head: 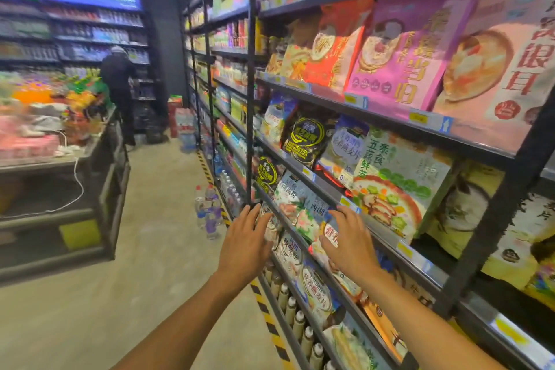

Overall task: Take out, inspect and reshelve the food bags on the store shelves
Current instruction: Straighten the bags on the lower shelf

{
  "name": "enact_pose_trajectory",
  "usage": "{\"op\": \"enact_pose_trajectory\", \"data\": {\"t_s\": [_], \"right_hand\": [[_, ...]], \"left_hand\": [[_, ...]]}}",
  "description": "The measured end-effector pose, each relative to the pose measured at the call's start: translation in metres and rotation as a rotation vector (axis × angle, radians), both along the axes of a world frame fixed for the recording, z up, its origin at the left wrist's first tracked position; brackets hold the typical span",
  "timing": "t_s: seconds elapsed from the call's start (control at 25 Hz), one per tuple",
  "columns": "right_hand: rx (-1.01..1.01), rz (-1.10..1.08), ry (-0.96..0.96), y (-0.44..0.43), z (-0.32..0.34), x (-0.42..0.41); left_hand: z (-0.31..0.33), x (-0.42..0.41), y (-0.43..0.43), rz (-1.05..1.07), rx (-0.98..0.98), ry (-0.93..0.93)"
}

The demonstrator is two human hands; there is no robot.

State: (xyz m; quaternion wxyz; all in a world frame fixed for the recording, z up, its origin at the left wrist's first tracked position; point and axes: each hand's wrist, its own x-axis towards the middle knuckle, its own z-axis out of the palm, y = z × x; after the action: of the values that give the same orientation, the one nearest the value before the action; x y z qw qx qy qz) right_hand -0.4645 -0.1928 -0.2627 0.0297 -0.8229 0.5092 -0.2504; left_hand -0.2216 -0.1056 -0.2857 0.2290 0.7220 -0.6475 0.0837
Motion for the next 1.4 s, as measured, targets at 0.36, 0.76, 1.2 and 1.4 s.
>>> {"op": "enact_pose_trajectory", "data": {"t_s": [0.36, 0.76, 1.2, 1.4], "right_hand": [[-0.06, 0.038, -0.022, -0.15, -0.007, 0.081], [-0.021, 0.093, -0.053, -0.277, -0.009, 0.162], [0.011, -0.063, -0.088, -0.403, -0.013, 0.3], [0.061, -0.153, -0.157, -0.454, -0.013, 0.362]], "left_hand": [[0.008, 0.071, -0.119, 0.092, 0.008, -0.068], [-0.005, 0.151, -0.237, 0.151, 0.012, -0.049], [0.0, 0.323, -0.412, 0.034, -0.037, -0.063], [0.011, 0.388, -0.502, -0.068, -0.013, 0.011]]}}
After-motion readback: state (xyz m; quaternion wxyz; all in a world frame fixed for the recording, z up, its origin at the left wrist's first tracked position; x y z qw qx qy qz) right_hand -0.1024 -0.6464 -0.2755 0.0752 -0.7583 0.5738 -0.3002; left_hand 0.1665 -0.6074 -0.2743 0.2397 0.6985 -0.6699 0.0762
